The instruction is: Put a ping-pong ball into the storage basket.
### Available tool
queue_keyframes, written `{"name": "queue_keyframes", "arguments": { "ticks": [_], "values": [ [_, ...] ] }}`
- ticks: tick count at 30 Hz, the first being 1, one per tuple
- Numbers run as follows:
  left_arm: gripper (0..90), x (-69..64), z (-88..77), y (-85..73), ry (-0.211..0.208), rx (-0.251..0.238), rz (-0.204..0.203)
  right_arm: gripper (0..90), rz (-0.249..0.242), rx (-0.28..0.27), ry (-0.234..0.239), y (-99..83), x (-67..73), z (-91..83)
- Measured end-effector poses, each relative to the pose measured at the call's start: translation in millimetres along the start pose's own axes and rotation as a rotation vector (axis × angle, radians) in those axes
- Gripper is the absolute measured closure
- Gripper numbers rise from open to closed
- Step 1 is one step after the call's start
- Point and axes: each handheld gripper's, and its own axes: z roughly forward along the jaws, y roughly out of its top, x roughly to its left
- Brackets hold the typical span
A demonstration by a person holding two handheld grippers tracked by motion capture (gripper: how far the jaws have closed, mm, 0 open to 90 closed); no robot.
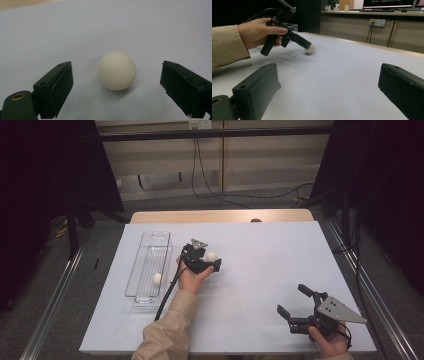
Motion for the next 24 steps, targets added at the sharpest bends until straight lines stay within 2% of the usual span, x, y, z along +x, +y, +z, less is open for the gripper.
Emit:
{"name": "queue_keyframes", "arguments": {
  "ticks": [9, 19, 22, 24],
  "values": [
    [11.8, 1.2, 5.7, -0.5, 0.004, 0.014, 0.003, 2.4, 0.001, -0.002, 0.003, 0.2, 0.6, 0.2],
    [13.2, 2.5, 9.4, 1.4, 0.015, 0.008, 0.005, 2.4, 0.002, -0.002, 0.002, 0.2, 0.5, 0.3],
    [15.4, 2.7, 10.6, 1.1, 0.010, 0.000, -0.005, 2.4, 0.001, -0.002, 0.002, 0.1, 0.4, 0.4],
    [17.7, 3.3, 11.5, 0.8, 0.006, 0.003, 0.002, 2.4, 0.002, -0.002, 0.002, 0.2, 0.5, 0.4]
  ]
}}
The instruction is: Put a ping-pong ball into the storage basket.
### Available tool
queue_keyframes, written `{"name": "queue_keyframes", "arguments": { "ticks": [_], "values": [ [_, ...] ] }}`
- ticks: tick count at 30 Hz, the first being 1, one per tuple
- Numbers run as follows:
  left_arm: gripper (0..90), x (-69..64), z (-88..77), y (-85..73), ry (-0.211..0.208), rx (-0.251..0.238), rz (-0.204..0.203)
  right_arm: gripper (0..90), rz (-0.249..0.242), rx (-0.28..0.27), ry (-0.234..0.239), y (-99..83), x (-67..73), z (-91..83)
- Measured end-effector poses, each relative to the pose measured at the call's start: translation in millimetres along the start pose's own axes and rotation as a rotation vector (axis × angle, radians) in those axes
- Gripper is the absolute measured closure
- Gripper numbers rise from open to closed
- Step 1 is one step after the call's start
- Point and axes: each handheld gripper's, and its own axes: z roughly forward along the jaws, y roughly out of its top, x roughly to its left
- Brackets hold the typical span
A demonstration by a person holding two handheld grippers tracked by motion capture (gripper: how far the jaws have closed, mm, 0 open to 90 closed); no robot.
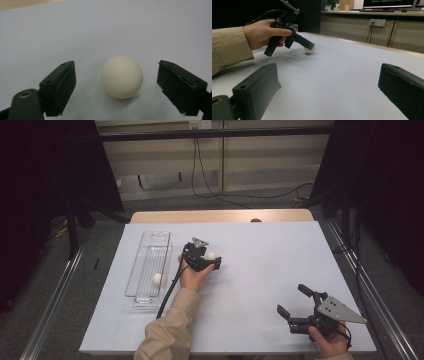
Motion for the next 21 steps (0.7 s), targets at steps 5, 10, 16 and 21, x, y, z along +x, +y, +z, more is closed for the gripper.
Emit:
{"name": "queue_keyframes", "arguments": {
  "ticks": [5, 10, 16, 21],
  "values": [
    [23.0, 0.5, 2.2, -1.2, -0.004, 0.008, 0.010, 2.4, -0.002, 0.000, 0.000, 0.0, -0.1, 0.1],
    [28.7, -0.2, 3.7, -1.4, -0.014, 0.014, 0.019, 2.4, -0.002, 0.000, 0.001, 0.0, -0.1, 0.1],
    [32.9, -0.5, 4.8, -0.1, -0.019, 0.034, 0.029, 2.4, -0.001, 0.001, 0.000, -0.1, 0.1, 0.2],
    [35.9, 1.0, 7.1, -1.6, -0.020, 0.045, 0.025, 2.4, 0.000, 0.002, -0.001, -0.2, 0.2, 0.2]
  ]
}}
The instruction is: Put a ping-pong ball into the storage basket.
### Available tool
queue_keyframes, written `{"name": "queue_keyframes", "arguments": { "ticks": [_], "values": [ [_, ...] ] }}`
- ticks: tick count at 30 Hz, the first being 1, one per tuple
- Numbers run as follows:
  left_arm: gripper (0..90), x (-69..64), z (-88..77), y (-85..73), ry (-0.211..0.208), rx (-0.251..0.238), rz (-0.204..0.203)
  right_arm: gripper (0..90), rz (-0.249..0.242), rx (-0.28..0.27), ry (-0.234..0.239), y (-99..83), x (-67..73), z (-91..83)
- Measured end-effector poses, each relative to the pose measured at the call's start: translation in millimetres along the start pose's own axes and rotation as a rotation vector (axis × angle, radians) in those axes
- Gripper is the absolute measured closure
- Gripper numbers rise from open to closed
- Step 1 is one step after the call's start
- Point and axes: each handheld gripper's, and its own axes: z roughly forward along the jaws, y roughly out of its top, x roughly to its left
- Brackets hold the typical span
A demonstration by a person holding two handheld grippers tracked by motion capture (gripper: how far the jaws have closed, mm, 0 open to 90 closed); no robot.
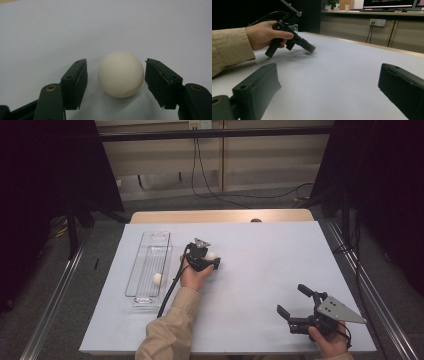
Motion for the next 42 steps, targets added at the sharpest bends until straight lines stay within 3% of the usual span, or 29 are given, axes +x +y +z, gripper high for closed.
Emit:
{"name": "queue_keyframes", "arguments": {
  "ticks": [20, 42],
  "values": [
    [50.6, 2.1, 1.6, -1.1, -0.013, 0.004, 0.000, 2.4, -0.001, -0.001, 0.001, 0.1, 0.1, -0.2],
    [51.0, -2.5, -10.5, 1.5, -0.067, 0.026, -0.024, 2.4, 0.003, -0.004, -0.004, 0.4, 0.2, -0.7]
  ]
}}
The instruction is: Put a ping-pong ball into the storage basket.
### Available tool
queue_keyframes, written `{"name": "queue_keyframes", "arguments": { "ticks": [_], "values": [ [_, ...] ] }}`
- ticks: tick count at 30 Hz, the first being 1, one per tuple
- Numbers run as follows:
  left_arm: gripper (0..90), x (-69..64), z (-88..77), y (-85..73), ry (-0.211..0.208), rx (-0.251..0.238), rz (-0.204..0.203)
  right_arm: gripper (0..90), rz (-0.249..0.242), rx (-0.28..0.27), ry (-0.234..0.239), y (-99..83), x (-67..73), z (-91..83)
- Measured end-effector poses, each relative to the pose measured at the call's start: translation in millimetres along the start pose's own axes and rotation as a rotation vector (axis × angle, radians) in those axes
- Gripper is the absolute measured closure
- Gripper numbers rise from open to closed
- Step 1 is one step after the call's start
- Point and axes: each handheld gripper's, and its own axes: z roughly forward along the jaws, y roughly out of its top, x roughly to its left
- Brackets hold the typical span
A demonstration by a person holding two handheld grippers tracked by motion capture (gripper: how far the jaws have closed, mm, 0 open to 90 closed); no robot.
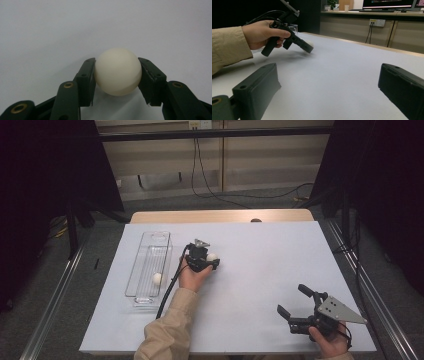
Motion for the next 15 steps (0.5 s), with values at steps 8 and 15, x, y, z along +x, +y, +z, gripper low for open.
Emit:
{"name": "queue_keyframes", "arguments": {
  "ticks": [8, 15],
  "values": [
    [51.0, -1.0, -10.9, 0.8, -0.015, -0.005, -0.008, 2.4, -0.003, 0.003, 0.003, -0.1, -0.2, 0.1],
    [51.0, -4.3, -17.9, 2.0, -0.024, 0.004, 0.001, 2.4, -0.003, 0.003, 0.003, -0.1, 0.6, 0.4]
  ]
}}
